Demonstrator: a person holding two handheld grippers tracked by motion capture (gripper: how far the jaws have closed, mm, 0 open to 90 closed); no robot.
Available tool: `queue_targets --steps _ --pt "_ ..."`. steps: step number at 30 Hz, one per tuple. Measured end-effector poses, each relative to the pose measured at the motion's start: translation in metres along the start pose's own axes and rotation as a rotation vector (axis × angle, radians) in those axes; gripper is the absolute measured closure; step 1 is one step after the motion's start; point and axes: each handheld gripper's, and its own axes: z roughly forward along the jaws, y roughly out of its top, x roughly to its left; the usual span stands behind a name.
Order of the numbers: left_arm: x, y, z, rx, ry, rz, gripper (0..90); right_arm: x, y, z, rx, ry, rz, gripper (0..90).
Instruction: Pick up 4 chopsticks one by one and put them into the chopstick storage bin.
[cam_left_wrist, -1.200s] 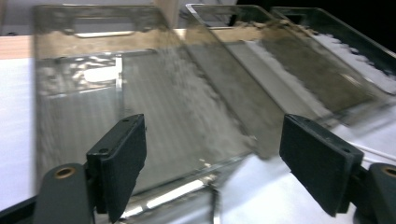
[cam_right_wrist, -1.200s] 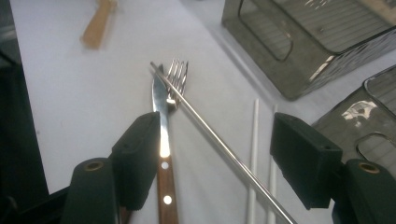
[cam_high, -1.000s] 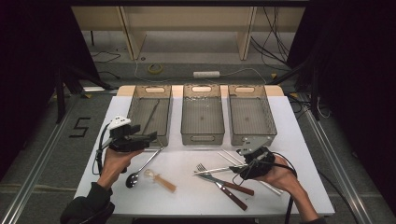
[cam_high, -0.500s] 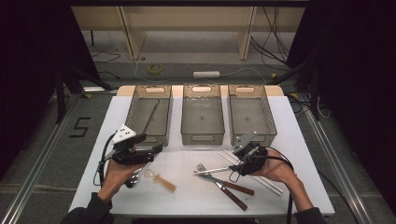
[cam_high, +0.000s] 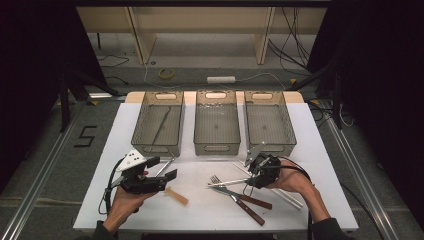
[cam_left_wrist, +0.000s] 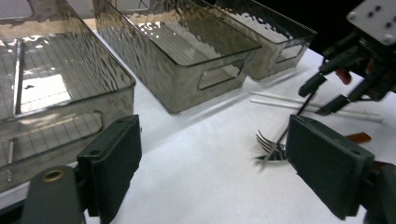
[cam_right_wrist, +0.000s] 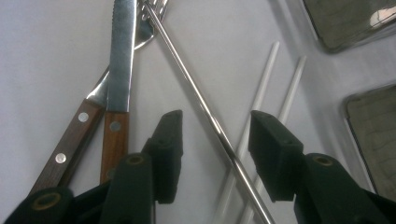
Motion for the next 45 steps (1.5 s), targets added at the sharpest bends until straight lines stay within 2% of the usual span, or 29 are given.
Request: queue_targets --steps 3,16,19,20,22,33,40,45 --pt "-0.001 -0.003 -0.004 0.007 0.001 0.013 18.3 0.000 0.000 0.003 0.005 0.000 -0.009 59.5" --pt "-0.004 -0.004 -0.001 0.017 0.001 0.028 18.3 0.000 0.002 0.013 0.063 0.005 -0.038 66.9" --pt "-0.005 -0.004 0.000 0.017 0.001 0.031 18.3 0.001 0.003 0.014 0.085 -0.002 -0.054 67.7" --pt "-0.005 -0.004 0.000 0.017 0.000 0.032 18.3 0.000 0.004 0.014 0.095 -0.006 -0.073 67.9" --pt "-0.006 -0.004 0.000 0.018 0.001 0.034 18.3 0.001 0.005 0.015 0.096 -0.012 -0.064 68.6" --pt "-0.006 -0.004 0.001 0.029 0.003 0.045 18.5 0.000 0.007 0.021 0.134 -0.009 -0.098 75.2" --pt "-0.007 -0.005 0.002 0.041 0.005 0.056 18.9 0.004 0.008 0.022 0.140 -0.014 -0.147 79.6" --pt "-0.008 -0.005 0.003 0.048 0.004 0.061 18.9 0.007 0.007 0.021 0.137 -0.009 -0.208 82.7"
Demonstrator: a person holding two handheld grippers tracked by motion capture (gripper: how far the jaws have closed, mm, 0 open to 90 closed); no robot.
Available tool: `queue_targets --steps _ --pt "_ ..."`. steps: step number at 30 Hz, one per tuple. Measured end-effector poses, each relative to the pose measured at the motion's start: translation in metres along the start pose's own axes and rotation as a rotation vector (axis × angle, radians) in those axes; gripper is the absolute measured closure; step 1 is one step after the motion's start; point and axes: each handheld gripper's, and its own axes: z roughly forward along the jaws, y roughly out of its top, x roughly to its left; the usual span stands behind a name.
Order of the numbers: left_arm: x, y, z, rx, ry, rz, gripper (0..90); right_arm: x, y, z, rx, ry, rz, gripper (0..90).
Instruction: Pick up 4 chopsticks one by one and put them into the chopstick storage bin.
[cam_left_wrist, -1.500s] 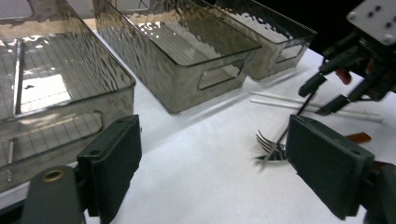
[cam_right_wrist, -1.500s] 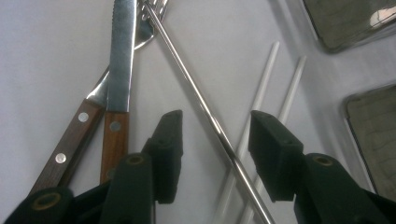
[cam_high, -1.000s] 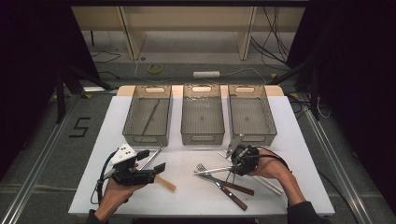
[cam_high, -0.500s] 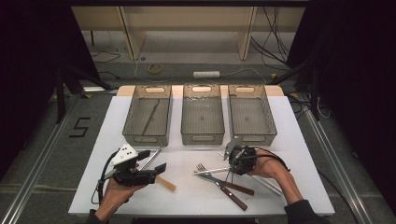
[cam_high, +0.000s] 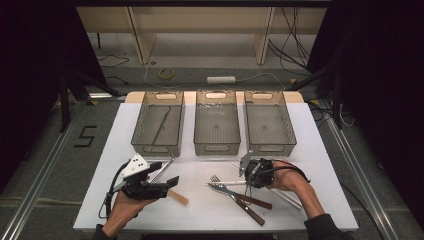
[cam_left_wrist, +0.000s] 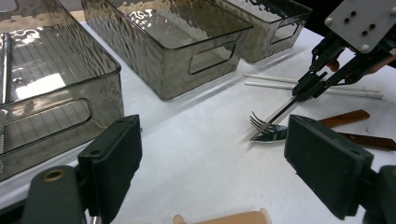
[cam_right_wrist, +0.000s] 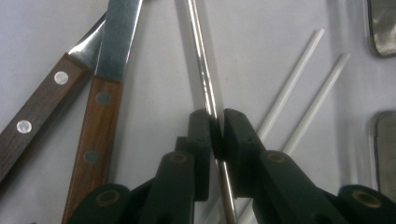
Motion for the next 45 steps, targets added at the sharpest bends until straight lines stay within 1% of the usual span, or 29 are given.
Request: queue_targets --steps 1,3,6,8,9,11,15,17,18,20,23,25,26,28,29,30,32,34,35,37,38,39,43,44,45 --pt "0.000 0.000 0.000 0.001 0.001 0.000 19.0 0.001 0.000 0.000 -0.011 -0.007 -0.021 83.3" --pt "0.000 0.000 0.000 0.002 0.002 -0.001 19.2 0.001 -0.001 0.000 -0.018 -0.013 -0.037 84.2" --pt "0.000 0.000 0.000 0.003 0.002 0.001 19.3 0.002 -0.003 -0.003 -0.033 -0.008 -0.057 85.7" --pt "0.000 0.000 0.001 0.005 0.003 0.001 19.5 0.002 -0.003 -0.004 -0.025 -0.028 -0.070 86.0" --pt "0.000 0.000 0.001 0.007 0.004 0.006 19.6 0.002 -0.003 -0.004 -0.024 -0.027 -0.075 86.0" --pt "-0.001 0.000 0.002 0.008 0.003 0.009 19.8 0.002 -0.004 -0.006 -0.026 -0.027 -0.073 86.1" --pt "-0.002 0.000 0.003 0.013 0.000 0.015 19.9 0.003 -0.003 -0.013 -0.033 -0.048 -0.075 86.2" --pt "-0.002 0.000 0.004 0.018 -0.001 0.020 19.9 0.004 -0.002 -0.017 -0.041 -0.062 -0.066 86.2" --pt "-0.003 0.000 0.004 0.021 -0.003 0.023 19.9 0.005 -0.001 -0.019 -0.042 -0.062 -0.072 86.2" --pt "-0.003 0.000 0.006 0.024 -0.002 0.024 19.9 0.006 0.001 -0.023 -0.043 -0.085 -0.073 86.2" --pt "-0.004 0.000 0.007 0.034 -0.007 0.034 19.9 0.009 0.003 -0.026 -0.057 -0.095 -0.074 86.2" --pt "-0.004 0.001 0.008 0.038 -0.016 0.032 19.9 0.011 0.005 -0.028 -0.060 -0.097 -0.076 86.2" --pt "-0.004 0.001 0.009 0.045 -0.030 0.028 20.2 0.012 0.006 -0.028 -0.064 -0.102 -0.085 86.2" --pt "-0.004 0.002 0.011 0.056 -0.065 0.008 20.4 0.014 0.009 -0.030 -0.065 -0.106 -0.090 86.2" --pt "-0.005 0.003 0.012 0.059 -0.070 0.011 20.3 0.016 0.011 -0.030 -0.069 -0.109 -0.090 86.2" --pt "-0.005 0.003 0.012 0.064 -0.068 0.024 20.3 0.017 0.013 -0.031 -0.075 -0.110 -0.096 86.2" --pt "-0.007 0.006 0.014 0.070 -0.069 0.043 20.3 0.020 0.017 -0.033 -0.071 -0.109 -0.102 86.2" --pt "-0.009 0.009 0.016 0.071 -0.075 0.050 20.3 0.022 0.022 -0.034 -0.073 -0.111 -0.119 86.2" --pt "-0.011 0.010 0.017 0.076 -0.081 0.055 20.4 0.025 0.024 -0.033 -0.077 -0.113 -0.113 86.2" --pt "-0.014 0.013 0.019 0.088 -0.088 0.070 20.4 0.026 0.027 -0.035 -0.073 -0.111 -0.124 86.2" --pt "-0.015 0.014 0.021 0.095 -0.093 0.079 20.4 0.027 0.028 -0.035 -0.078 -0.114 -0.121 86.2" --pt "-0.017 0.015 0.022 0.102 -0.099 0.079 20.5 0.028 0.029 -0.035 -0.076 -0.113 -0.125 86.2" --pt "-0.022 0.017 0.029 0.145 -0.117 0.121 21.0 0.032 0.034 -0.035 -0.080 -0.108 -0.132 86.2" --pt "-0.023 0.017 0.030 0.153 -0.120 0.133 21.3 0.032 0.035 -0.035 -0.080 -0.108 -0.143 86.2" --pt "-0.025 0.018 0.032 0.160 -0.125 0.140 21.7 0.033 0.037 -0.036 -0.080 -0.108 -0.140 86.2"
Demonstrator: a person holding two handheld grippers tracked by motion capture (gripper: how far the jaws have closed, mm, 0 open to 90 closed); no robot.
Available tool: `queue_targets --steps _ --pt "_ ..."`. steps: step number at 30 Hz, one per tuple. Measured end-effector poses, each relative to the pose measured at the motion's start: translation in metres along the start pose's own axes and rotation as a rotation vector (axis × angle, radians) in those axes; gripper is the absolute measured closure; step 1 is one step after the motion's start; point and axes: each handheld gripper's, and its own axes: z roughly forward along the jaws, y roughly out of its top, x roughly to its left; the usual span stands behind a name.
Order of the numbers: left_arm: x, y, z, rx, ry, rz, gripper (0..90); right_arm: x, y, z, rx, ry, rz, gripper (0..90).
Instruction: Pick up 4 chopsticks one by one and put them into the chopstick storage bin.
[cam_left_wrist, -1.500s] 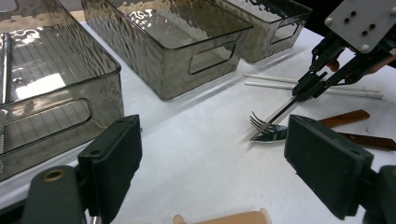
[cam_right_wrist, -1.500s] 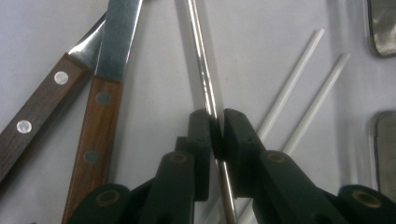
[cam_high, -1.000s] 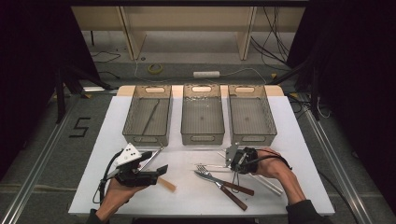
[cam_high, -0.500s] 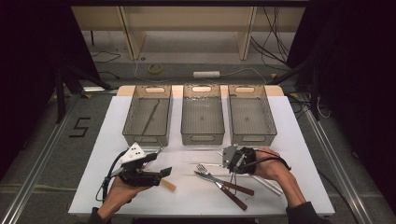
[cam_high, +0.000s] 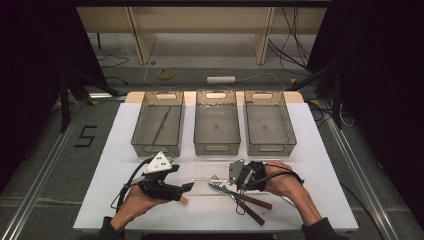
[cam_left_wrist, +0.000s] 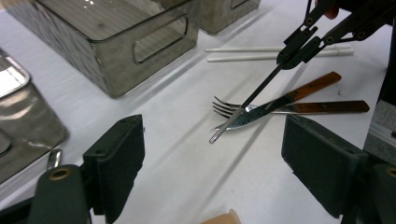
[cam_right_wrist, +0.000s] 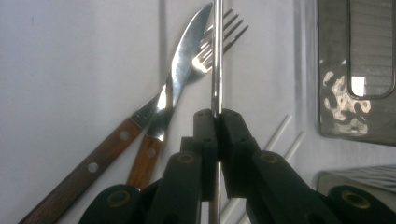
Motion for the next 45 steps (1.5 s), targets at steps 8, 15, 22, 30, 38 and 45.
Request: queue_targets --steps 8,15,22,30,38,45 --pt "-0.012 0.008 0.018 0.066 -0.030 0.087 24.1 0.007 0.010 -0.002 0.001 0.003 -0.032 86.2" --pt "-0.019 0.008 0.031 0.125 -0.042 0.168 30.5 0.009 0.014 -0.003 -0.003 0.004 -0.047 86.2" --pt "-0.027 0.012 0.038 0.173 -0.063 0.253 44.0 0.012 0.019 -0.003 -0.003 0.003 -0.061 86.2" --pt "-0.033 0.012 0.043 0.203 -0.078 0.298 58.4 0.014 0.021 -0.003 -0.009 0.005 -0.071 86.2" --pt "-0.034 0.011 0.045 0.218 -0.090 0.320 66.8 0.015 0.023 -0.003 -0.020 0.008 -0.084 86.2" --pt "-0.035 0.010 0.046 0.228 -0.100 0.338 74.6 0.017 0.025 -0.003 -0.017 0.019 -0.100 86.1"
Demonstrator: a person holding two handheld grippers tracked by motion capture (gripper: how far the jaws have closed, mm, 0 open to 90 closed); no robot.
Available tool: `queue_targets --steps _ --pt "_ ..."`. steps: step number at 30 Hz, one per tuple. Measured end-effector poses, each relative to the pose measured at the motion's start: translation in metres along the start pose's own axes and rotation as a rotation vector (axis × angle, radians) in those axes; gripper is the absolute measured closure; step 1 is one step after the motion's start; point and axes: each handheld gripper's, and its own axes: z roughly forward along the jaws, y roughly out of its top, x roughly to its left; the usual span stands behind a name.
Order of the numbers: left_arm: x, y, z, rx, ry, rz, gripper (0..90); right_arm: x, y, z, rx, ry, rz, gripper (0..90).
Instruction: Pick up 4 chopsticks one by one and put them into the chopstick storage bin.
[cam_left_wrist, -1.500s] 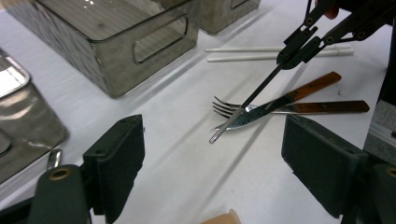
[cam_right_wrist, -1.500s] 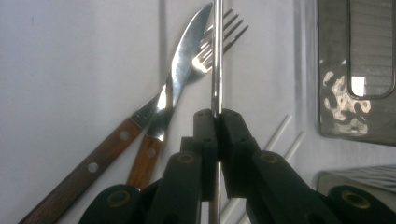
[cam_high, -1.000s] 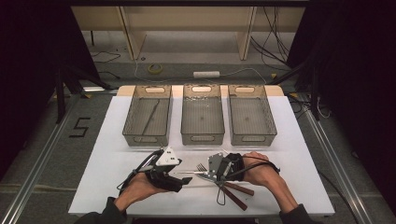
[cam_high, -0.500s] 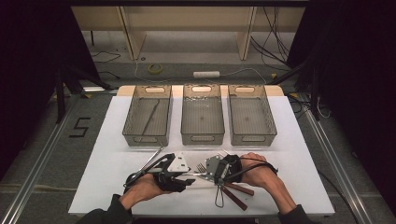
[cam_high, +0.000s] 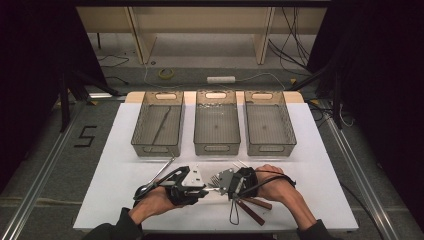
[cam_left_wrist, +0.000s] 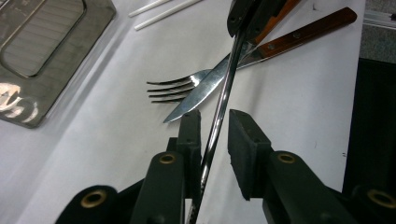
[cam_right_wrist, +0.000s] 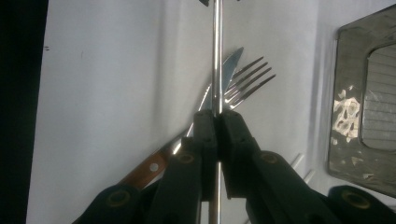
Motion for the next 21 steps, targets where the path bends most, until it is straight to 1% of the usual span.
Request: queue_targets --steps 1,4,8,12,13,15,17,18,19,20,21 --pt "0.000 0.000 0.000 0.002 -0.002 0.004 74.7 0.000 0.000 0.000 0.000 0.002 -0.001 86.1" --pt "0.000 -0.001 0.001 0.013 -0.007 0.024 78.7 0.001 0.000 -0.001 0.001 0.005 -0.016 86.1" --pt "-0.001 -0.001 0.001 0.017 -0.032 0.052 81.7 0.002 0.000 0.000 -0.007 0.011 -0.018 85.9" --pt "-0.002 -0.002 0.001 0.011 -0.065 0.071 84.7 0.002 -0.001 -0.001 -0.010 0.008 -0.027 84.7" --pt "-0.002 -0.002 0.001 0.005 -0.068 0.070 85.3 0.001 -0.001 -0.001 -0.003 0.011 -0.028 84.2" --pt "-0.002 -0.002 0.000 -0.004 -0.074 0.066 86.0 0.000 -0.002 -0.002 -0.010 0.010 -0.008 82.7" --pt "-0.001 -0.002 -0.001 -0.022 -0.081 0.058 86.3 -0.002 -0.004 -0.004 -0.018 0.013 0.022 81.1" --pt "-0.001 -0.002 -0.003 -0.024 -0.073 0.056 86.4 -0.002 -0.004 -0.006 -0.028 0.009 0.039 79.6" --pt "0.000 -0.002 -0.003 -0.021 -0.060 0.053 86.4 -0.003 -0.005 -0.008 -0.041 0.003 0.054 75.2" --pt "0.001 -0.003 -0.004 -0.016 -0.053 0.048 86.4 -0.005 -0.006 -0.011 -0.061 -0.001 0.079 73.9" --pt "0.002 -0.004 -0.004 -0.021 -0.043 0.037 86.4 -0.006 -0.007 -0.014 -0.080 0.002 0.091 72.3"
